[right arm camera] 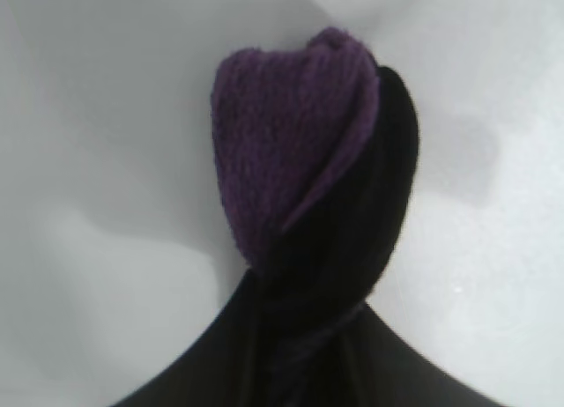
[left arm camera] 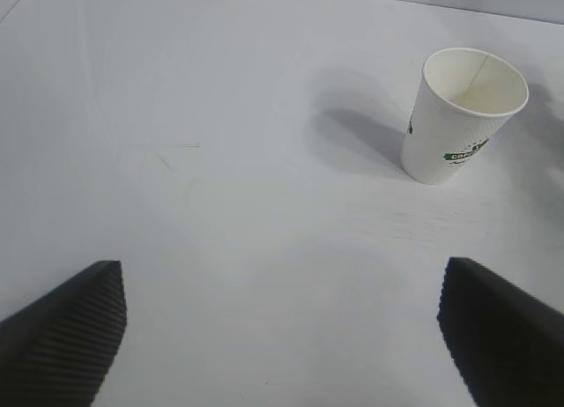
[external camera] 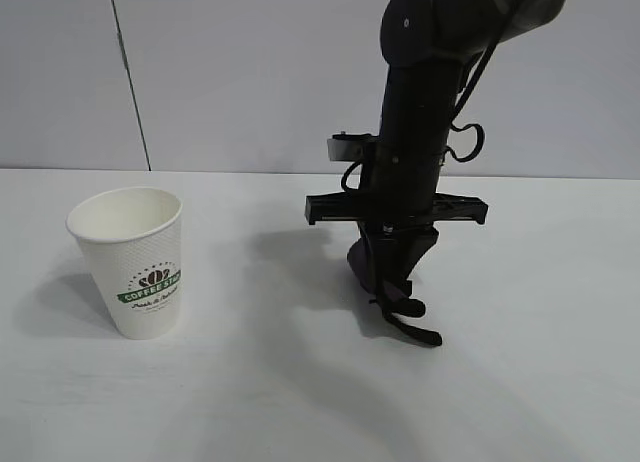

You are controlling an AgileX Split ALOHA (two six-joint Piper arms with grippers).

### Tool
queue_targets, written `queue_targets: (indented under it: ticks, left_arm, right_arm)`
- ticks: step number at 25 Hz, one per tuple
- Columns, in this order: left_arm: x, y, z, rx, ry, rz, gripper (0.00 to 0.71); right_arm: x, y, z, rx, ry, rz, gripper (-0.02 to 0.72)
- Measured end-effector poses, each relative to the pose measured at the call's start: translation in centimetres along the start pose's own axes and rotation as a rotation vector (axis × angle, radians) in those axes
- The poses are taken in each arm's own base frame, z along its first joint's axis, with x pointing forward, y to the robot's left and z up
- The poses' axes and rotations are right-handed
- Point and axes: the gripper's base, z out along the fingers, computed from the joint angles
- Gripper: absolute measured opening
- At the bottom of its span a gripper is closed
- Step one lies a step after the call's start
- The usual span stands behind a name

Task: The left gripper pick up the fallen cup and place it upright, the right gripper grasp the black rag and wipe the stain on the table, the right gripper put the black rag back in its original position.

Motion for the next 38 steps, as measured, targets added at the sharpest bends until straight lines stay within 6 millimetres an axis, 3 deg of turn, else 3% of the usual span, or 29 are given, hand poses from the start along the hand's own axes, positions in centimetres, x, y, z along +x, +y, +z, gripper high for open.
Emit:
queue_targets:
  ticks: [7,15,17,21,23,26,28,31,38]
  left_arm:
    - [0.0,0.0,0.0,0.000,0.000,0.000,0.694]
    - [0.0,0.0,0.0,0.000,0.000,0.000,0.694]
    - [0.0,0.0,0.0,0.000,0.000,0.000,0.694]
    - [0.0,0.0,0.0,0.000,0.000,0.000,0.694]
    - [0.0,0.0,0.0,0.000,0.000,0.000,0.694]
    - [0.0,0.0,0.0,0.000,0.000,0.000,0.694]
    - [0.0,0.0,0.0,0.000,0.000,0.000,0.694]
    - [0.0,0.0,0.0,0.000,0.000,0.000,0.694]
    - [0.0,0.0,0.0,0.000,0.000,0.000,0.694]
  right_arm:
    - [-0.2,-0.7,0.0,0.072,-0.026,-0.012,0.106]
    - [-0.7,-0.2,0.1,0.021,-0.071,-0.016,0.113]
    - [-0.7,-0.2,0.4,0.016,-0.065,-0.021,0.188]
    - [-0.7,-0.1,0.5,0.014,-0.062,-0.026,0.514]
    - [-0.7,-0.2,0.5,0.014,-0.062,-0.026,0.580]
    - [-0.6,-0.2,0.5,0.015,-0.058,-0.026,0.586]
    - [-0.6,-0.1,-0.2,0.012,-0.072,-0.027,0.580]
    - [-0.4,0.1,-3.0,0.002,-0.132,-0.031,0.578]
    - [1.6,0.5,-12.0,-0.026,-0.299,-0.048,0.578]
